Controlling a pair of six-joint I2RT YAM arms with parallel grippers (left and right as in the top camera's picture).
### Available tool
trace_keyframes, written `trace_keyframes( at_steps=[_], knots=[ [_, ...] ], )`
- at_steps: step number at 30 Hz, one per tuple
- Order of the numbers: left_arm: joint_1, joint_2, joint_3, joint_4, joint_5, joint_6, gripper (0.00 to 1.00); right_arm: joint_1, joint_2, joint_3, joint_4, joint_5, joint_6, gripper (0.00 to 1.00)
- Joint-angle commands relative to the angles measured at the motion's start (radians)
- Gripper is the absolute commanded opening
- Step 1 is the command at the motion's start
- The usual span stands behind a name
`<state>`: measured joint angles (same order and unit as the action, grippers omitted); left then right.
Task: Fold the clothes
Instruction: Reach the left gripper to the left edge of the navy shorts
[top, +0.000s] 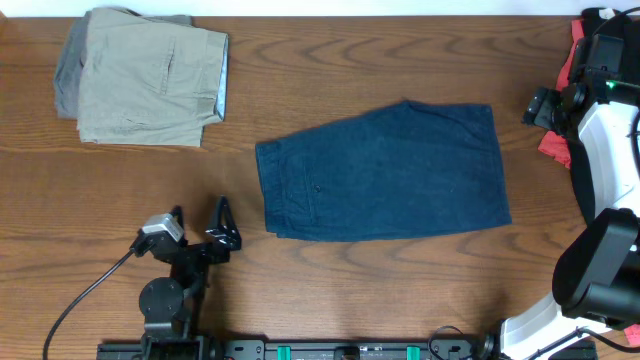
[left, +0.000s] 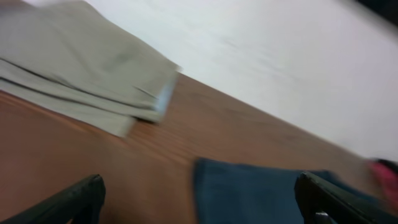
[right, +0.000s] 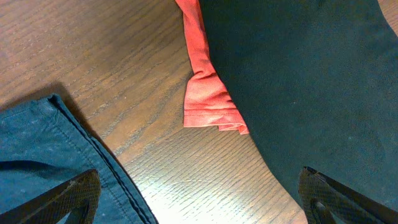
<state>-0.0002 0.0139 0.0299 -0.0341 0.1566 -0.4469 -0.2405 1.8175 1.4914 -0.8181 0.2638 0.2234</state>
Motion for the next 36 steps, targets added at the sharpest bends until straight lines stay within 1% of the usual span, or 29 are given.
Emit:
trace_keyframes(
  at_steps=[1,3,5,9,13,16,21,22,24,27,29,31,36],
  knots=[
    [0.003,0.018,-0.025,0.005,0.264,-0.162,0.98,-0.007,-0.002,0.018,-0.002,0.02,0.0,0.99],
    [0.003,0.025,-0.025,0.039,0.379,-0.161,0.98,-0.007,-0.003,0.018,-0.001,0.02,0.0,0.99],
    [0.003,0.025,-0.021,0.056,0.424,-0.161,0.98,-0.007,-0.002,0.018,-0.002,0.02,0.0,0.99],
    [0.003,0.025,0.031,0.059,0.42,-0.129,0.98,-0.007,-0.002,0.018,-0.002,0.02,0.0,0.99],
    [0.003,0.061,0.151,0.032,0.388,-0.019,0.98,-0.007,-0.003,0.018,-0.002,0.02,0.0,0.99],
    [0.003,0.163,0.281,-0.049,0.373,0.09,0.98,-0.007,-0.002,0.018,-0.002,0.02,0.0,0.99],
    [0.003,0.475,0.552,-0.265,0.373,0.249,0.98,-0.007,-0.002,0.018,-0.002,0.02,0.0,0.99],
    [0.003,0.552,0.619,-0.335,0.363,0.272,0.98,-0.007,-0.002,0.018,-0.002,0.02,0.0,0.99],
    [0.001,0.706,0.758,-0.502,0.315,0.277,0.98,-0.007,-0.002,0.018,-0.002,0.02,0.0,0.99],
    [-0.014,0.949,0.975,-0.77,0.264,0.348,0.98,-0.007,-0.002,0.018,-0.002,0.02,0.0,0.99],
    [-0.032,1.094,1.084,-0.9,0.246,0.376,0.98,-0.007,-0.002,0.018,-0.002,0.02,0.0,0.99],
    [-0.045,1.204,1.139,-0.957,0.251,0.368,0.98,-0.007,-0.002,0.018,-0.002,0.02,0.0,0.99],
    [-0.053,1.421,1.146,-0.936,0.254,0.347,0.98,-0.007,-0.002,0.018,-0.002,0.02,0.0,0.99]
  ],
)
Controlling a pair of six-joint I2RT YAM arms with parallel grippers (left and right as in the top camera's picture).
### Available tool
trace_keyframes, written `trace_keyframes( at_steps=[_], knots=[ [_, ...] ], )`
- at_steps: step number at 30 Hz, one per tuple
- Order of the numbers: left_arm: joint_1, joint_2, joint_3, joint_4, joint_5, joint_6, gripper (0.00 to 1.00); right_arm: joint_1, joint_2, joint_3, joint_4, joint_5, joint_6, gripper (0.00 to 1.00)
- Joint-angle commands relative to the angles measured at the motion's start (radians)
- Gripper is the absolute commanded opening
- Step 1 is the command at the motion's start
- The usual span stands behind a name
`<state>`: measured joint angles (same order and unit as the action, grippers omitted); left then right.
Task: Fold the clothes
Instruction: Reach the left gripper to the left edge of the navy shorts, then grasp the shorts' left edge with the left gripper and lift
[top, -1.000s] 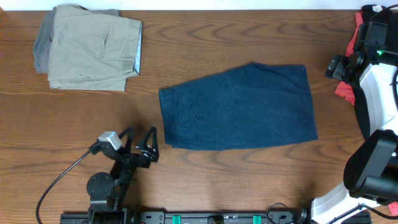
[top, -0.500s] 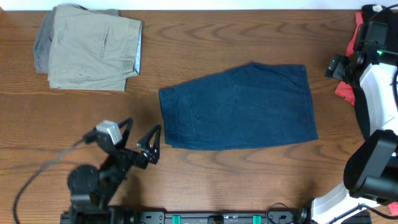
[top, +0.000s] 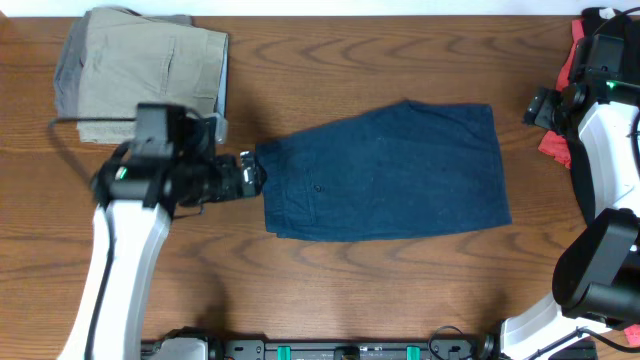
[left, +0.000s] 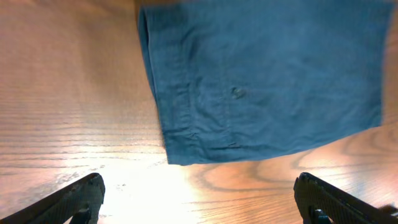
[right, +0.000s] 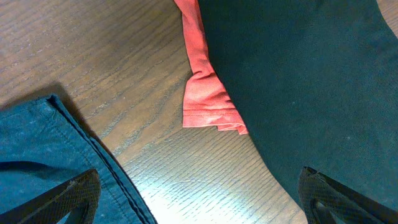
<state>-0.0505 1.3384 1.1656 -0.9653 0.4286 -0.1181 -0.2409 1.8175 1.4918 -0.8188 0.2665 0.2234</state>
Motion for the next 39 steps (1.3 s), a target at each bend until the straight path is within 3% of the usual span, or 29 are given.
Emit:
trace_keyframes(
  at_steps=[1,4,12,39],
  knots=[
    [-0.002,0.126,0.01,-0.002,-0.018,0.001,0.98,-0.007,-0.002,0.018,-0.001,0.017,0.0,0.99],
    [-0.002,0.23,0.01,0.025,-0.018,-0.069,0.98,-0.007,-0.002,0.018,-0.001,0.017,0.0,0.99],
    [-0.002,0.407,0.01,0.109,-0.01,-0.061,0.98,-0.007,-0.002,0.018,-0.001,0.017,0.0,0.99],
    [-0.003,0.673,0.004,0.164,0.198,0.021,0.98,-0.007,-0.002,0.018,-0.001,0.014,0.0,0.99]
  ],
)
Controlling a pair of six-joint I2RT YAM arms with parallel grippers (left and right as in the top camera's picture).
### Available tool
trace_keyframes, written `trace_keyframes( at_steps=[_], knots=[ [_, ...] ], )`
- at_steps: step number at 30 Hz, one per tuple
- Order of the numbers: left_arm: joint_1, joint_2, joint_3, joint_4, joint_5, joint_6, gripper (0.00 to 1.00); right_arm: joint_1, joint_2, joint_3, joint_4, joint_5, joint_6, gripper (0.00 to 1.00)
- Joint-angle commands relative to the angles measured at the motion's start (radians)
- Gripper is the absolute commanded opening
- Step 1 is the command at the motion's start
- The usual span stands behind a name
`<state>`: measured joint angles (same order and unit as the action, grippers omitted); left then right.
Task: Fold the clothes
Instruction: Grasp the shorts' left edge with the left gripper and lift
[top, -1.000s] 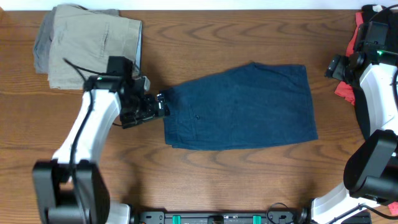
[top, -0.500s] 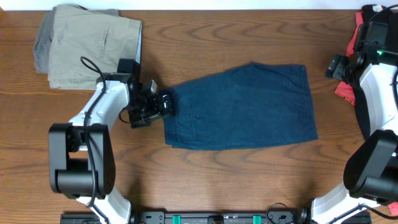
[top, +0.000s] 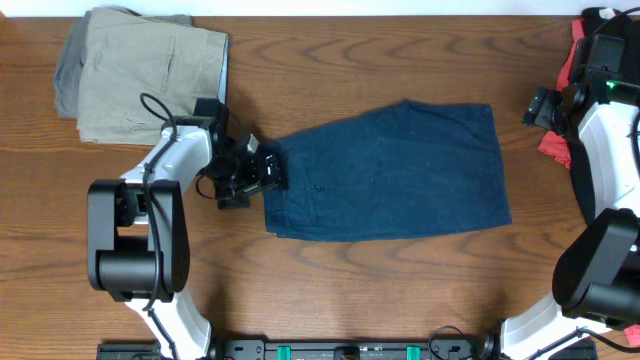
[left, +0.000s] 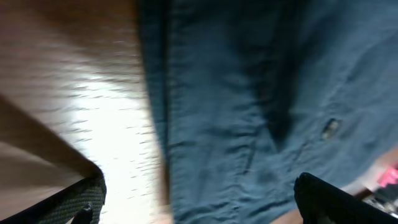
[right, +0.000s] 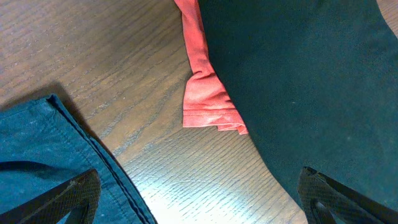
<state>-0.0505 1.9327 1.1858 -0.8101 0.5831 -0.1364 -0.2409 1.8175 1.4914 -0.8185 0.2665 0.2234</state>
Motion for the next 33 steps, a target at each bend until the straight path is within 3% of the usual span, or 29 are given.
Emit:
trace_keyframes(
  at_steps=[1,15,19,27,28,33],
  knots=[
    [-0.006,0.09,-0.019,0.009,0.047,0.039,0.98,-0.007,-0.002,0.018,-0.001,0.014,0.0,0.99],
    [-0.08,0.12,-0.09,0.103,0.046,0.038,0.97,-0.006,-0.002,0.018,-0.001,0.014,0.0,0.99],
    [-0.083,0.12,-0.09,0.113,0.046,0.038,0.72,-0.007,-0.002,0.018,-0.001,0.014,0.0,0.99],
    [-0.083,0.12,-0.09,0.117,0.026,0.038,0.1,-0.007,-0.002,0.018,-0.001,0.014,0.0,0.99],
    [-0.082,0.12,-0.09,0.116,0.019,0.034,0.06,-0.007,-0.002,0.018,-0.001,0.014,0.0,0.99],
    [-0.076,0.117,-0.084,0.091,-0.069,-0.013,0.06,-0.007,-0.002,0.018,-0.001,0.014,0.0,0.99]
  ],
)
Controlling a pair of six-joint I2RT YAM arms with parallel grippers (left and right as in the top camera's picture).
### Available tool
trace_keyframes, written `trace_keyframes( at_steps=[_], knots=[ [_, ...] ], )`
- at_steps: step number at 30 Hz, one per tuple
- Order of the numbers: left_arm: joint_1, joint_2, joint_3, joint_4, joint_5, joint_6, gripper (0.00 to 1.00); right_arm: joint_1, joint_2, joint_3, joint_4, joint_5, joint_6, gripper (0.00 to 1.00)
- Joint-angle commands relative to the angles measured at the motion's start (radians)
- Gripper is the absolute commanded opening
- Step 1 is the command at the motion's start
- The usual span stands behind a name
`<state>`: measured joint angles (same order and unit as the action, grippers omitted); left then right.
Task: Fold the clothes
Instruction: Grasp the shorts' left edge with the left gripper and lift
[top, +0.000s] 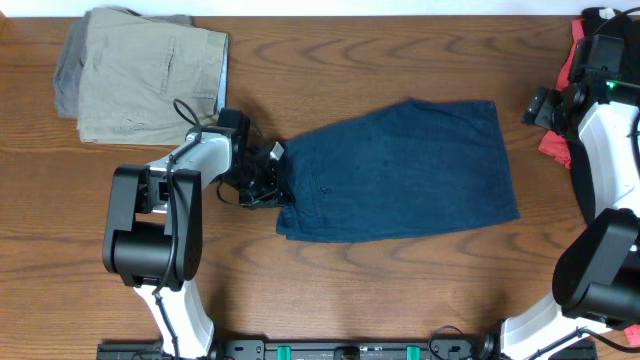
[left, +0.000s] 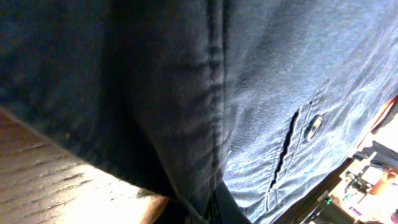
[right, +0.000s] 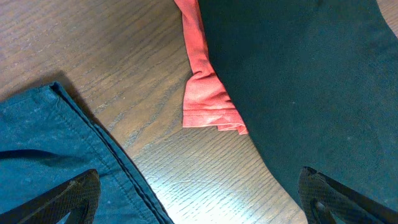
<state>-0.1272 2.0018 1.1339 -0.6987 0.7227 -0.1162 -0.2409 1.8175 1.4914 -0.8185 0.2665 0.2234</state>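
Navy shorts (top: 400, 170), folded in half, lie across the middle of the wooden table (top: 330, 290). Their waistband end points left. My left gripper (top: 268, 178) is at that end, shut on the waistband edge. In the left wrist view the navy shorts (left: 261, 93) fill the frame, and the cloth is pinched in the left gripper (left: 205, 208) at the bottom. My right gripper (top: 543, 106) hangs open by the table's right edge. In its own view the right gripper (right: 199, 196) has bare wood between its fingers and a corner of the navy shorts (right: 56, 162) below left.
Folded khaki shorts (top: 150, 75) rest on a grey garment at the back left. A red garment (right: 208, 93) and a black garment (right: 311, 81) lie heaped at the right edge, under the right arm.
My left gripper was open at the waistband edge and is now shut on it. The shorts have shifted a little to the right. The right arm has not moved.
My left arm was parked open at the table's front. Then it was over the wood just left of the shorts' waistband. Then it was low at that edge, still open. Now it grips the waistband, and the shorts sit slightly further right. The right gripper stayed open throughout.
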Motion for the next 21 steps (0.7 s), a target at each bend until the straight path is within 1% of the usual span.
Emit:
trace_keyframes(
  at_steps=[1,4,9,15,19,21],
  knots=[
    [0.003,0.048,-0.025,-0.037,-0.247,-0.045,0.06,-0.007,-0.002,0.018,-0.001,0.014,0.0,0.99],
    [0.016,0.048,0.008,-0.104,-0.382,-0.088,0.06,-0.007,-0.002,0.018,-0.001,0.014,0.0,0.99],
    [0.059,0.048,0.114,-0.282,-0.549,-0.092,0.06,-0.008,-0.002,0.018,-0.001,0.014,0.0,0.99],
    [0.111,0.032,0.262,-0.468,-0.67,-0.111,0.06,-0.002,-0.002,0.018,-0.001,0.014,0.0,0.99],
    [0.116,-0.008,0.356,-0.571,-0.719,-0.133,0.06,-0.002,-0.002,0.018,-0.001,0.014,0.0,0.99],
    [0.114,-0.05,0.399,-0.609,-0.719,-0.134,0.06,-0.002,-0.002,0.018,-0.001,0.014,0.0,0.99]
  ],
)
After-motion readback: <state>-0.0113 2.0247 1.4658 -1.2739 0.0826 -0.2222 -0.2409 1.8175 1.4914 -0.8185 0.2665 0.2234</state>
